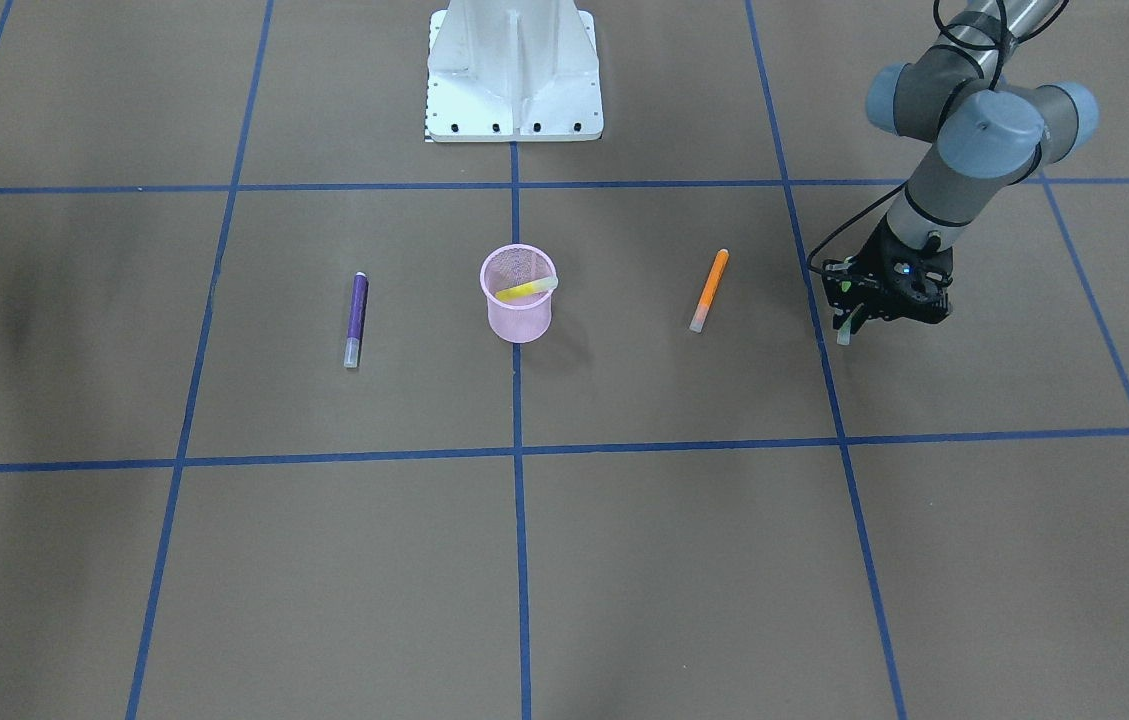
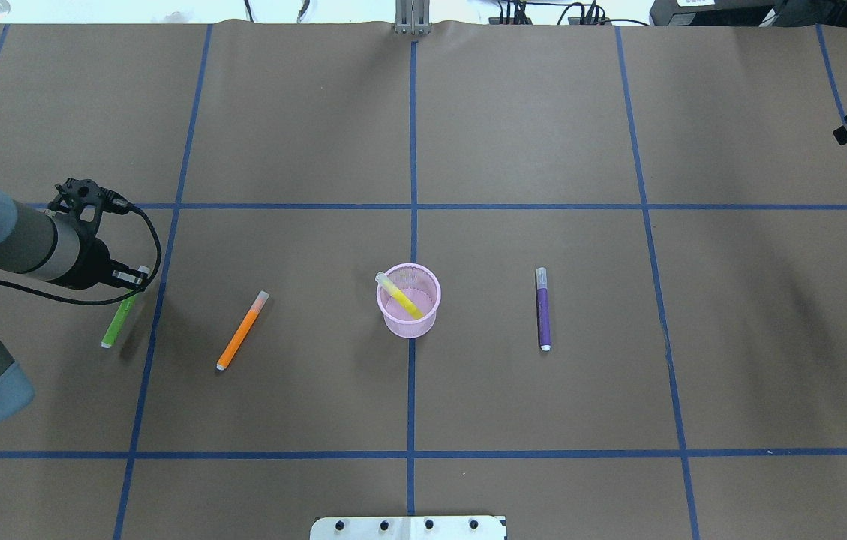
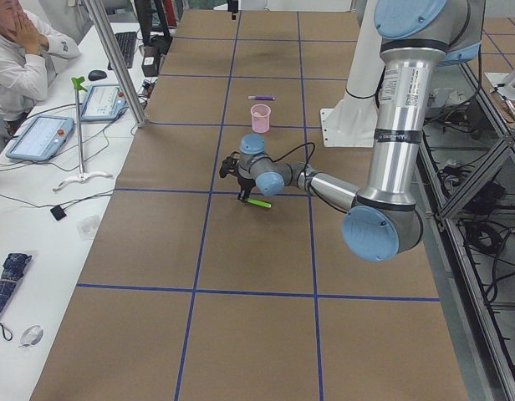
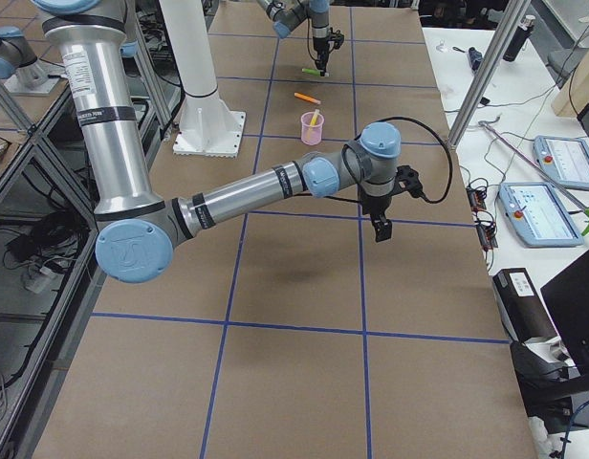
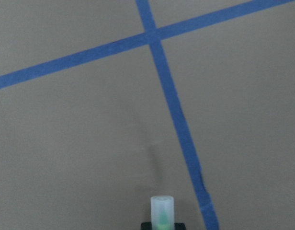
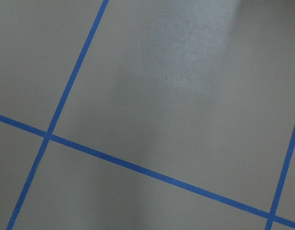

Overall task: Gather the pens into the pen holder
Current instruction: 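Lift the green marker with the left gripper and carry it over the cup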

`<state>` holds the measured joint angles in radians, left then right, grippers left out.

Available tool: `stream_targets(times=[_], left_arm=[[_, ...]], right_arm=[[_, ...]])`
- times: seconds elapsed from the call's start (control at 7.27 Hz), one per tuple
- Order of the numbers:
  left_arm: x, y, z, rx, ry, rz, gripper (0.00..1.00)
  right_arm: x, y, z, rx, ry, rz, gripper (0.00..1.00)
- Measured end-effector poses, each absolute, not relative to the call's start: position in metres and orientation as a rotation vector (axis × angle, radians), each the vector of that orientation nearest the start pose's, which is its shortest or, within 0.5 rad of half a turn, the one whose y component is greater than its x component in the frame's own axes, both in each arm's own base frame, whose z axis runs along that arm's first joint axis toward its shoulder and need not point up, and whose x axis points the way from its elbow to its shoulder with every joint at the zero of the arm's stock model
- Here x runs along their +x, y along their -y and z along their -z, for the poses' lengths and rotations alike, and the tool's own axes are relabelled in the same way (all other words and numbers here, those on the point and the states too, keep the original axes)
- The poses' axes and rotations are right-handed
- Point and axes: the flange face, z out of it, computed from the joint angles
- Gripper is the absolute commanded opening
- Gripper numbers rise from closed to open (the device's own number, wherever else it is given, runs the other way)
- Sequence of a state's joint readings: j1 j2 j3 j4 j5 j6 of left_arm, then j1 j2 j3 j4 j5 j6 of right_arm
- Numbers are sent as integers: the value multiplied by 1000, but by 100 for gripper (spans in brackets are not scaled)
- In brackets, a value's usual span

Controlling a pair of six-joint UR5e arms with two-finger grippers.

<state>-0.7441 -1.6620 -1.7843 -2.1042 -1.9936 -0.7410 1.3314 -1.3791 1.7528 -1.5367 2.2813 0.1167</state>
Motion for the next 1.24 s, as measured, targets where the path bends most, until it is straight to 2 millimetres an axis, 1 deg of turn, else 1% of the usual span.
stream_targets(times=[0.14,0.28,0.41,0.55,0.69,0.83,0.96,1.1,1.24], left_arm=[[334,435,-415,374,-914,-271,0],[332,435,-370,467,-980,-284,0],[335,436,-330,558,-1059,-300,0],[340,434,-299,638,-1134,-323,0],[346,429,-273,719,-1214,-354,0],[355,424,-254,810,-1297,-383,0],[375,419,-242,914,-1371,-392,0],[409,411,-229,1015,-1437,-372,0],[445,403,-215,1080,-1482,-336,0]], right_arm=[[-68,568,-466,260,761,261,100],[-69,568,-466,261,760,263,100],[-69,568,-466,262,760,263,100],[-69,569,-466,261,760,263,100],[-69,569,-467,260,760,262,100],[-69,570,-467,259,760,261,100],[-70,570,-467,259,760,261,100],[-70,570,-467,259,760,260,100],[-69,570,-467,259,759,260,100]])
